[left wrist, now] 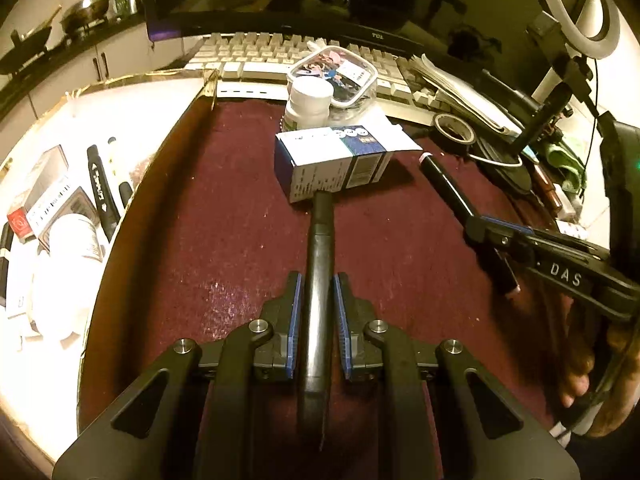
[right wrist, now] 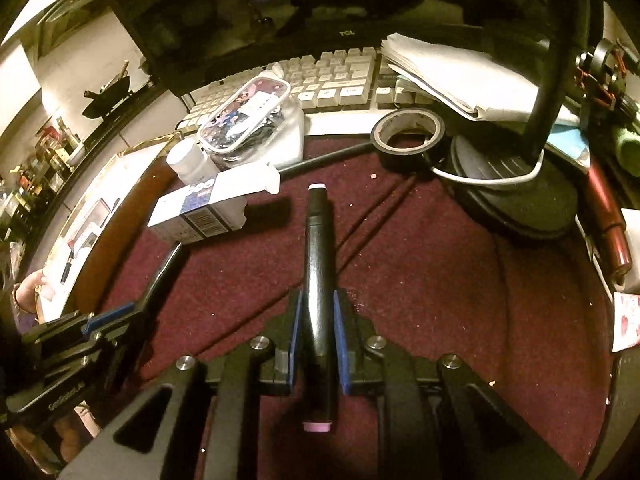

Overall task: Organize objects
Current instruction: 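Carry the black pen and black marker into the tray with both tools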

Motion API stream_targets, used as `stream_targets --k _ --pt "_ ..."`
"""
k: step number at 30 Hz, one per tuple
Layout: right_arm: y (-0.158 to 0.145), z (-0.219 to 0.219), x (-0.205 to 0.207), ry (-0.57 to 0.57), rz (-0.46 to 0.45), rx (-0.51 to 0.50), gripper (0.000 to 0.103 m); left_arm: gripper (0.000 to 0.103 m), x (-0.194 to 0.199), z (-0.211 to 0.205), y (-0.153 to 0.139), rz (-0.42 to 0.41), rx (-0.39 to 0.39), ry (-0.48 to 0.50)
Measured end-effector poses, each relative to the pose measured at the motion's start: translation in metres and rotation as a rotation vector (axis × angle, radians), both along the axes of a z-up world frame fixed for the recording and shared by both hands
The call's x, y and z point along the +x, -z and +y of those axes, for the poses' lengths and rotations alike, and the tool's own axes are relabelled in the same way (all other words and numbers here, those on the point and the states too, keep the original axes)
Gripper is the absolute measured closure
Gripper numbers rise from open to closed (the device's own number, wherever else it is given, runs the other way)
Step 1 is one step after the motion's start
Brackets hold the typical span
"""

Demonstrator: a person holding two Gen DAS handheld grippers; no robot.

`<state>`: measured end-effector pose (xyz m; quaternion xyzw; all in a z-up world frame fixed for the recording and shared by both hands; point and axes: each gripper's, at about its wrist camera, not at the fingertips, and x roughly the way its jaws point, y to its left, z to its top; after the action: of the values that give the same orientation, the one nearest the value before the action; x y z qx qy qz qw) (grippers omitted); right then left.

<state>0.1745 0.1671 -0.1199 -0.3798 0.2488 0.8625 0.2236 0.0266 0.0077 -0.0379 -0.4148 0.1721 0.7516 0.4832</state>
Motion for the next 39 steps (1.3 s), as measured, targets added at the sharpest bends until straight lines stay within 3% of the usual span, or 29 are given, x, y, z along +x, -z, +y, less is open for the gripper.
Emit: stream_targets --k 3,5,11,16,20,28,33,39 --pt "0.001 -0.001 0.005 -0.004 0.034 0.005 0.089 0.089 0.002 -0.004 0.001 -0.004 0.019 -0.009" --pt "-0.001 -0.003 0.009 -0.002 0.064 -0.008 0.090 0.089 -0.001 -0.009 -0.001 -0.049 0.052 -0.017" --pt "-0.027 -0.013 0.019 0.006 0.192 -0.041 0.090 0.089 -0.006 -0.033 -0.024 -0.091 0.159 -0.052" --pt "-0.049 -0.032 0.004 -0.090 0.262 -0.065 0.090 0.089 -0.024 -0.055 -0.051 -0.140 0.241 -0.074" --pt "-0.061 -0.053 -0.032 -0.206 0.280 -0.120 0.090 0.089 -0.053 -0.076 -0.073 -0.118 0.275 -0.169" --pt "-0.068 -0.093 -0.137 -0.364 0.253 -0.206 0.090 0.089 -0.140 -0.114 -0.079 -0.067 0.196 -0.452" --pt "-0.050 -0.105 -0.208 -0.366 0.203 -0.219 0.090 0.089 -0.188 -0.120 -0.069 -0.059 0.141 -0.538" --pt "-0.029 -0.104 -0.229 -0.340 0.188 -0.212 0.090 0.089 -0.221 -0.110 -0.058 -0.036 0.056 -0.594"
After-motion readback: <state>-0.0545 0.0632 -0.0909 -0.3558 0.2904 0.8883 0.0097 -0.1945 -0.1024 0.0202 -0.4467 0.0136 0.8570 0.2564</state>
